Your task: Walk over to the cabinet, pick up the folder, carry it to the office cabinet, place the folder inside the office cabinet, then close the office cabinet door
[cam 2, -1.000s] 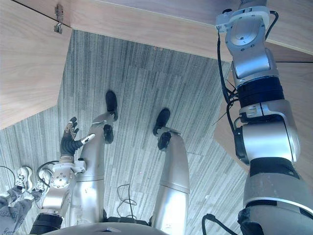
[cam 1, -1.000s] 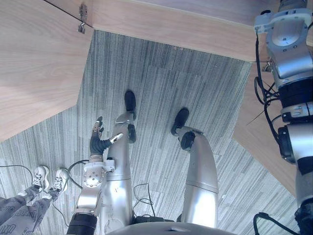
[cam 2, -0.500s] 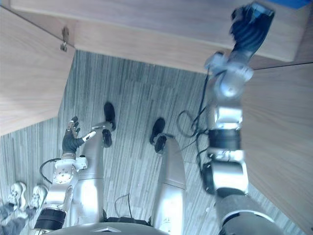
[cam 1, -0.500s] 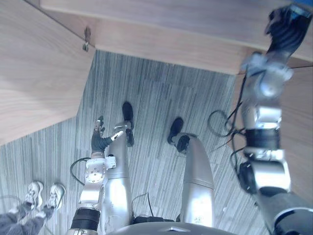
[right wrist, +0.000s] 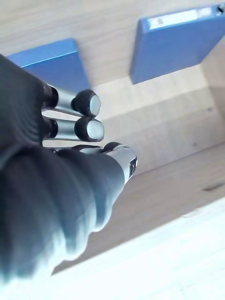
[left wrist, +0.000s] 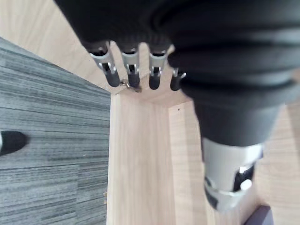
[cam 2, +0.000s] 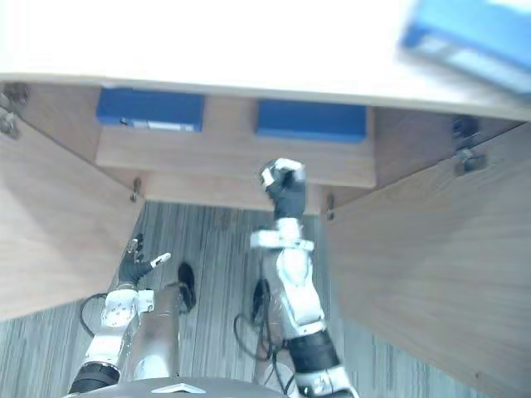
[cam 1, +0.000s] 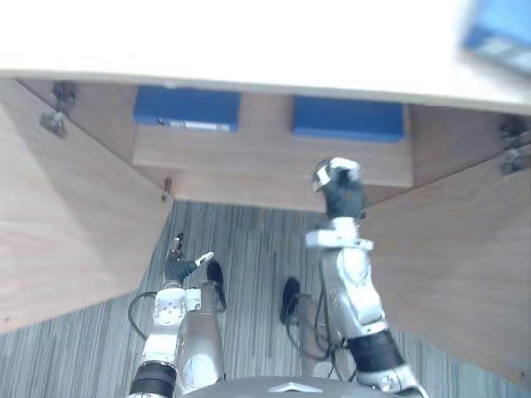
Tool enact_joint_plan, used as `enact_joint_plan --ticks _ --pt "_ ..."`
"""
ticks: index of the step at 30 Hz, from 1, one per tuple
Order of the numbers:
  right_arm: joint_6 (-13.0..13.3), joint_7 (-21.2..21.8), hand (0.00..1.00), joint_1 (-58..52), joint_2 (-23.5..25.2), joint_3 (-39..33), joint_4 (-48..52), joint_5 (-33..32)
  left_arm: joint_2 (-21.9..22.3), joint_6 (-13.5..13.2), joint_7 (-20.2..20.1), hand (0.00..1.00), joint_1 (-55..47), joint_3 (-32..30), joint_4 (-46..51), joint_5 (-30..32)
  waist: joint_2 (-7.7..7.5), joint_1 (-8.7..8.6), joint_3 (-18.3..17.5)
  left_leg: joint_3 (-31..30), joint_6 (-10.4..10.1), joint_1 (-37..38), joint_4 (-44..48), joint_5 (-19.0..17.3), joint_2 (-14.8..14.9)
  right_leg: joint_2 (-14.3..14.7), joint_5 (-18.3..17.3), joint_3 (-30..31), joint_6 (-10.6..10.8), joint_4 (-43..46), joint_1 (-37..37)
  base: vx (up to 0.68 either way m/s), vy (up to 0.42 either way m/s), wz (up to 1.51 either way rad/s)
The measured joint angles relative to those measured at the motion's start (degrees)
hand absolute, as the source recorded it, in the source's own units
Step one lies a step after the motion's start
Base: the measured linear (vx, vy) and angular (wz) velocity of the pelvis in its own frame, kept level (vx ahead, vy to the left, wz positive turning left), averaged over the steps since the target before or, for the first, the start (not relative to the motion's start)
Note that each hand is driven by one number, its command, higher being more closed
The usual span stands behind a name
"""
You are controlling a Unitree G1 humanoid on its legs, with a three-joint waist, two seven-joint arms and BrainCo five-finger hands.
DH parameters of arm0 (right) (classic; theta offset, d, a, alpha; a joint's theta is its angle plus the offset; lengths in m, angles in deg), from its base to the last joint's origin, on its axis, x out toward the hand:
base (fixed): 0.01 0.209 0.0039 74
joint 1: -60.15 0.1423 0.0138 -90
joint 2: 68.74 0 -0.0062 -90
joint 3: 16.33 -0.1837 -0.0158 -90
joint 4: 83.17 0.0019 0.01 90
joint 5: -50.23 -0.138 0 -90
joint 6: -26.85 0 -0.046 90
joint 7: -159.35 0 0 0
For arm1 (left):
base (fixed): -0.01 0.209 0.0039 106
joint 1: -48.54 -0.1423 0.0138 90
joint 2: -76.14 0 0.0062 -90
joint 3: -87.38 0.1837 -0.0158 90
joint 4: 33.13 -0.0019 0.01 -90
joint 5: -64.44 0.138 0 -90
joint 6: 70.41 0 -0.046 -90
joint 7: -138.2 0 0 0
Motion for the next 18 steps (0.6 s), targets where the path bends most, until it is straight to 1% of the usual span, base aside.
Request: enact_joint_plan --ticks 1,2,3,4,5,6,7,8,10,12,14,16,17,18 --pt "-0.26 1.12 1.00 -1.31 0.31 0.24 -2.29 1.12 -0.04 0.33 0.01 0.00 -0.06 -0.50 -1.31 0.10 -0.21 -0.16 -0.59 0.55 -0.02 1.91 -1.11 -0.03 0.08 0.28 0.54 0.44 0.06 -1.50 1.74 0.14 0.052 -0.32" --pt "-1.29 2.04 1.00 -2.93 0.44 0.29 -6.06 3.24 -0.16 0.51 0.10 0.00 -0.11 -0.76 -3.26 0.50 -0.54 -0.28 -1.09 1.41 -0.06 4.82 -2.74 0.00 0.14 0.67 1.33 1.27 0.34 -3.70 4.28 0.08 0.029 -0.32" --pt "-1.64 2.62 1.00 -3.28 0.47 0.23 -8.21 4.27 -0.27 0.54 0.12 0.00 -0.22 -0.79 -4.42 0.52 -0.68 -0.31 -1.57 2.03 -0.14 6.15 -3.62 0.05 0.12 0.77 1.72 1.60 0.37 -4.83 5.27 0.10 0.038 -0.35" --pt "-2.73 3.39 1.00 -4.34 0.46 0.00 -13.53 6.84 -0.52 0.63 0.10 0.00 -0.32 -0.73 -7.69 0.57 -0.94 -0.75 -3.05 2.89 -0.45 8.58 -6.24 0.52 -0.23 1.01 2.82 2.15 0.56 -7.70 7.34 0.08 0.031 -0.31" --pt "-3.73 3.99 1.00 -5.00 0.40 -0.45 -19.78 8.86 -0.82 0.66 0.05 0.00 -0.41 -0.81 -11.15 1.01 -1.25 -1.08 -4.60 3.64 -0.73 10.86 -9.35 1.54 -0.79 1.17 4.18 2.78 0.75 -10.81 9.02 0.08 0.030 -0.30" --pt "-4.06 4.05 1.00 -5.14 0.41 -0.63 -22.80 9.71 -0.95 0.69 0.05 0.00 -0.39 -0.79 -12.72 1.39 -1.38 -1.25 -5.17 3.82 -0.69 11.89 -11.03 2.22 -1.20 1.23 4.88 3.08 0.77 -12.33 9.81 0.07 0.015 -0.25" --pt "-5.32 4.11 1.00 -5.29 0.26 -0.85 -28.23 12.31 -1.33 0.72 0.03 0.00 -0.06 -0.67 -16.03 1.91 -1.46 -1.93 -6.03 4.32 -0.79 13.90 -14.27 3.83 -1.92 1.32 6.53 3.30 0.96 -15.64 11.61 0.07 0.012 -0.14" --pt "-5.87 4.14 1.00 -5.30 0.01 -0.94 -30.37 13.40 -1.46 0.75 0.03 0.00 0.27 -0.72 -17.51 2.28 -1.46 -2.21 -6.08 4.59 -0.82 14.94 -15.96 4.66 -2.20 1.34 7.26 3.36 1.05 -17.05 12.48 0.10 0.023 -0.17" --pt "-7.11 5.15 1.00 -5.33 -0.54 -1.87 -38.07 17.59 -2.51 0.89 -0.04 0.00 0.65 -0.93 -22.46 3.73 -1.46 -2.73 -6.16 5.66 -0.81 19.14 -21.91 7.31 -3.38 1.71 10.06 4.32 1.21 -22.28 15.90 0.07 0.026 -0.21" --pt "-7.82 5.12 1.00 -5.27 -0.65 -3.59 -44.84 20.82 -3.04 1.09 -0.19 0.00 0.60 -1.27 -25.12 4.43 -1.41 -2.88 -6.24 6.04 -0.76 22.50 -25.00 8.47 -4.05 1.99 11.24 4.53 1.31 -25.12 18.96 0.04 0.022 -0.11" --pt "-8.14 5.07 1.00 -5.26 -0.78 -4.19 -48.04 21.28 -3.31 1.11 -0.31 0.00 0.34 -1.21 -26.06 5.04 -1.46 -2.88 -6.82 6.12 -0.75 23.65 -26.14 8.87 -4.30 1.97 11.57 4.55 1.44 -25.98 19.99 0.00 0.000 0.00" --pt "-8.94 4.98 1.00 -5.19 -0.82 -6.80 -53.98 22.96 -3.57 1.14 -0.68 0.00 -0.04 -1.08 -28.44 5.06 -1.54 -2.86 -8.26 6.07 -0.63 25.42 -28.72 9.96 -5.06 1.82 12.20 4.57 1.51 -27.50 21.05 0.00 0.000 0.00" --pt "-8.99 4.95 1.00 -5.19 -0.76 -7.50 -55.20 22.96 -3.53 1.14 -0.85 0.00 -0.10 -1.03 -29.09 5.07 -1.50 -2.86 -8.66 6.05 -0.51 25.69 -29.45 10.30 -5.28 1.74 12.30 4.56 1.59 -27.68 21.13 -0.03 0.038 0.03" --pt "-9.38 4.88 0.00 -5.17 -0.65 -8.57 -56.97 22.96 -3.49 1.19 -1.03 0.00 -0.15 -1.01 -29.99 5.08 -1.46 -2.90 -9.22 5.99 -0.52 26.10 -30.60 10.93 -5.60 1.63 12.49 4.58 1.69 -27.98 21.17 -0.04 0.038 0.00"
